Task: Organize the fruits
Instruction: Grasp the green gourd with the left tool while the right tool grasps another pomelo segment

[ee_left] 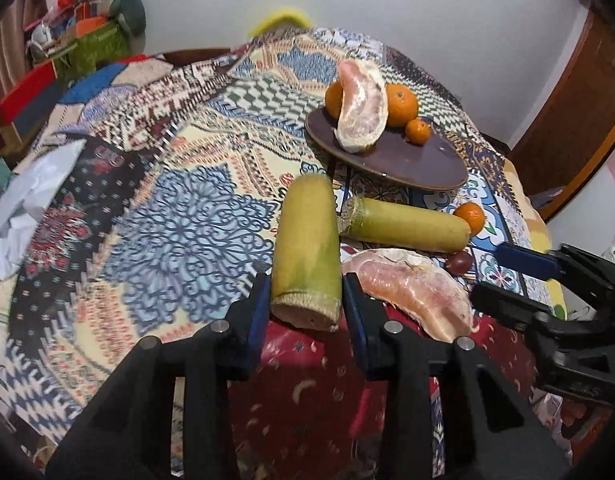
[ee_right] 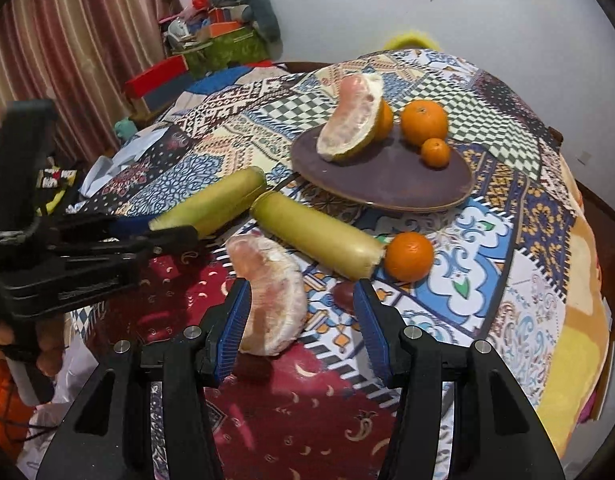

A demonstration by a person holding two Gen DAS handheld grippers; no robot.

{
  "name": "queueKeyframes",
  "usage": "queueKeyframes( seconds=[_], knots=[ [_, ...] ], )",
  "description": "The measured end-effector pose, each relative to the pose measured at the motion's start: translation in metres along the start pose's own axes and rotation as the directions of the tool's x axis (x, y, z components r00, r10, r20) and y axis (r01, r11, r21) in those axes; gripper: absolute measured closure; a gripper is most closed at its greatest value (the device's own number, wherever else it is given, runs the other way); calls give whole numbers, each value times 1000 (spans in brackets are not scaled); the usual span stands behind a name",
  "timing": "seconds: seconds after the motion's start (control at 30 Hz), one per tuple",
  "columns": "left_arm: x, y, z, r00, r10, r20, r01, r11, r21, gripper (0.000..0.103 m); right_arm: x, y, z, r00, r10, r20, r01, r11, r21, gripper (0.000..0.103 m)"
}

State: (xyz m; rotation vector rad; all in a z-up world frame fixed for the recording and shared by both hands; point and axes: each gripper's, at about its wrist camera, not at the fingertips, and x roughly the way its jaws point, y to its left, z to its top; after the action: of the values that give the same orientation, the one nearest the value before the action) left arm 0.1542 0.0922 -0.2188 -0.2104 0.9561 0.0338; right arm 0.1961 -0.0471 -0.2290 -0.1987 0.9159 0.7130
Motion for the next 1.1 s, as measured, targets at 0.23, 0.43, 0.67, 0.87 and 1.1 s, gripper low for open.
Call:
queueKeyframes(
  seconds=[0.23,0.43,0.67,0.87,1.1],
  knots=[
    [-13,8,-22,1000,-9,-16,8,1000,-17,67,20,13,2,999,13,-35,-15,999,-42,45],
    [-16,4,-38,1000,10,-20,-10,1000,10,67,37,15,0,997,4,-78,-9,998,-64,45],
    [-14,8,-32,999,-15,-37,16,1000,6,67,48,14,-2,996,11,-91,-17,998,-62,45],
    [-5,5,-22,999,-10,-45,11,1000,22,67,51,18,1,995,29,-93,-38,994,-98,60],
    [7,5,-8,998,-14,-68,16,999,33,67,38,12,3,998,24,-59,-29,996,-79,63]
  ],
)
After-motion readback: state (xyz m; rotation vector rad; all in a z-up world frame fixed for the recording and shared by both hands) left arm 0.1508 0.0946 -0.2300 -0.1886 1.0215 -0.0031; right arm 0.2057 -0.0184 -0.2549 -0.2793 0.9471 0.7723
